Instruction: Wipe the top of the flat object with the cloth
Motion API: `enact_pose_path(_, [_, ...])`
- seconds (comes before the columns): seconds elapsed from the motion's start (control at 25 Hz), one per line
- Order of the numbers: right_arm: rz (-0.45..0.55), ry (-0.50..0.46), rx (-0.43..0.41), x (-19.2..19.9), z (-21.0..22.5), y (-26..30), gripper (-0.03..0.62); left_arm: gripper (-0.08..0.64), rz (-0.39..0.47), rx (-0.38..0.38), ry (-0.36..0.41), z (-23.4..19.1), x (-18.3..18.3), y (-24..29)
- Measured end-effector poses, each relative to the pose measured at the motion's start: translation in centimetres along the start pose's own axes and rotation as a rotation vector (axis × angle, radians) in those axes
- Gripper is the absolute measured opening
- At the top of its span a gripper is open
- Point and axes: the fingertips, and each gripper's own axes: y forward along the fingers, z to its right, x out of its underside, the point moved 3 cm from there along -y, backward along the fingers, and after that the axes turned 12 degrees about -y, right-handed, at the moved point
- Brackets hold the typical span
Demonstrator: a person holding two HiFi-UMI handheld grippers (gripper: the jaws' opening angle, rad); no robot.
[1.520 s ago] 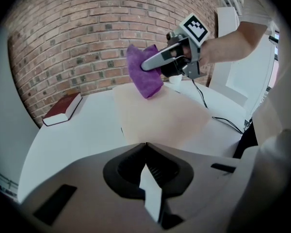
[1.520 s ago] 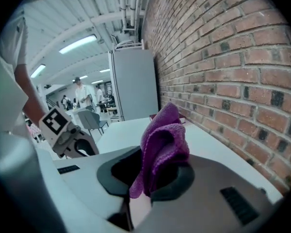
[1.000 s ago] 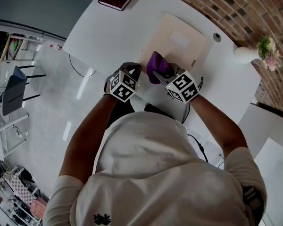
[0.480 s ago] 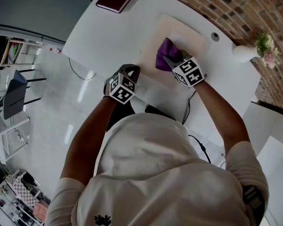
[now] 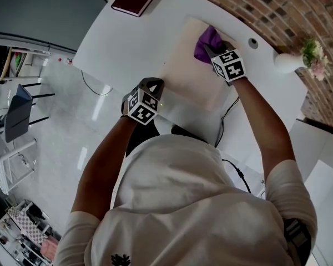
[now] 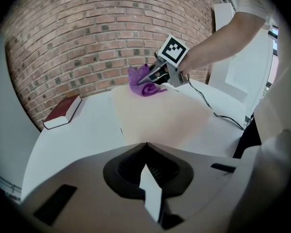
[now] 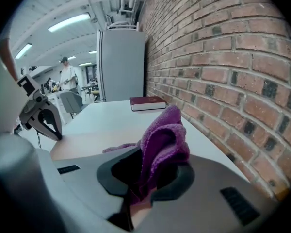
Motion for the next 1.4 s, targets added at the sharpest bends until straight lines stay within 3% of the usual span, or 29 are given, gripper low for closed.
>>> enact_pose_path(0.44, [-0.072, 0.033, 0.167, 1.1, 7.1, 1.3, 0.077, 0.025, -0.002, 0.003, 0.000, -0.1, 0.0, 0.2])
enact_pose_path(0.6, [-0.060, 0.069, 0.181, 0.9, 8.1, 0.8, 0.077, 0.025, -0.011, 0.006, -0.003, -0.2, 0.0, 0.1])
enact_pose_path(0.92, [0.086, 0.092, 0.083, -1.6, 5.1, -3.7, 0.077, 0.025, -0.026, 0.003, -0.006, -0.1, -0.1, 0.1])
enact_pose_path(1.4, [0.213, 0.052, -0.186, -3.3, -9.7, -9.7, 0.077, 0.025, -0.029, 0.000, -0.006, 0.3, 0.0, 0.2])
